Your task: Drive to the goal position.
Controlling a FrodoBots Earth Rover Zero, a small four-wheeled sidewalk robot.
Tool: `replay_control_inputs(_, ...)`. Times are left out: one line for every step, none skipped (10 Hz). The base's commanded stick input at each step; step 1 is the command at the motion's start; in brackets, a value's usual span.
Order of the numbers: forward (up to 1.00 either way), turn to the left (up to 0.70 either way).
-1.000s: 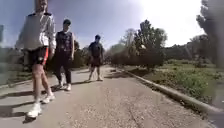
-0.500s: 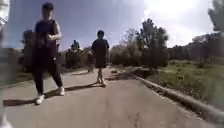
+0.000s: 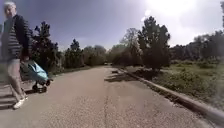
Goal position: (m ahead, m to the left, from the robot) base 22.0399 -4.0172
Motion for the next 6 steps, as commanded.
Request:
replay_control_inputs(0.00, 0.00)
replay_control_inputs(0.00, 0.00)
replay_control_inputs(0.00, 0.00)
replay_control_inputs(0.24, 0.00)
replay_control_inputs(0.49, 0.00)
replay_control_inputs(0.64, 0.00)
